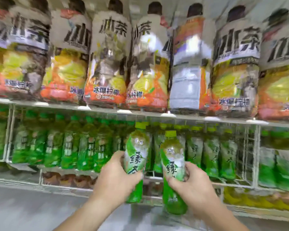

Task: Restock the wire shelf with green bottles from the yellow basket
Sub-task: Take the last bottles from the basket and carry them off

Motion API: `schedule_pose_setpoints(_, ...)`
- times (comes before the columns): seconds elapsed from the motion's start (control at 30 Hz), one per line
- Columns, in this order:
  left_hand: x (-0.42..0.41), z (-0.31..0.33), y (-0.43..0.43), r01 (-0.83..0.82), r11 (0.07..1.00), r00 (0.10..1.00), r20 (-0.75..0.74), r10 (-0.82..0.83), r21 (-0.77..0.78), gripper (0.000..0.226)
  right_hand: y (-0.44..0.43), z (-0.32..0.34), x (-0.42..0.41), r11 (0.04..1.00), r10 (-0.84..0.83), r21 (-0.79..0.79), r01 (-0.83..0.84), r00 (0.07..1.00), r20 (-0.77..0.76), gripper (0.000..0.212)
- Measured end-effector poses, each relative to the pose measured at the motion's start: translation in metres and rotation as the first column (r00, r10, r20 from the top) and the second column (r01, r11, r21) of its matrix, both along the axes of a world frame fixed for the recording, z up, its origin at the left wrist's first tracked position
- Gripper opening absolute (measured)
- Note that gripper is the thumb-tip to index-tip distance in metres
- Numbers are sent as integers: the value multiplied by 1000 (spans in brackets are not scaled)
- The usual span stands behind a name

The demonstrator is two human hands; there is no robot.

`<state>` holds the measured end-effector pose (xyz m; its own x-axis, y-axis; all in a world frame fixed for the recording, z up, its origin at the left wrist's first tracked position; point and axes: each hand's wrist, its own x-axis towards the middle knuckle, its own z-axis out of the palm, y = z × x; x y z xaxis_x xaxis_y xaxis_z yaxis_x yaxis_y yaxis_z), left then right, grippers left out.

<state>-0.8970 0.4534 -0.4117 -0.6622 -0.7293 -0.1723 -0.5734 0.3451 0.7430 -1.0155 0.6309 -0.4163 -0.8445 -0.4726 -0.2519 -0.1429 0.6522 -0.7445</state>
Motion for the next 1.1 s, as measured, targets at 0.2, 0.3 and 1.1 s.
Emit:
schedule_pose_setpoints(0.2, -54, -61, -27, -3, 999, 994, -106, -2, -48, 31, -23, -63, -55, 993, -115, -48, 111, 990, -79, 45)
schedule_pose_setpoints(0.3, -76, -83, -34, 8, 999, 979, -204, -19, -54, 24, -33, -84, -75, 989, -131, -86, 124, 987, -88, 51)
schedule_pose_setpoints(1.1, -99, -158, -12, 21, 984, 912, -400, -92, -179, 44, -44, -147, -76, 951, -219, -290, 107, 895, -388, 39)
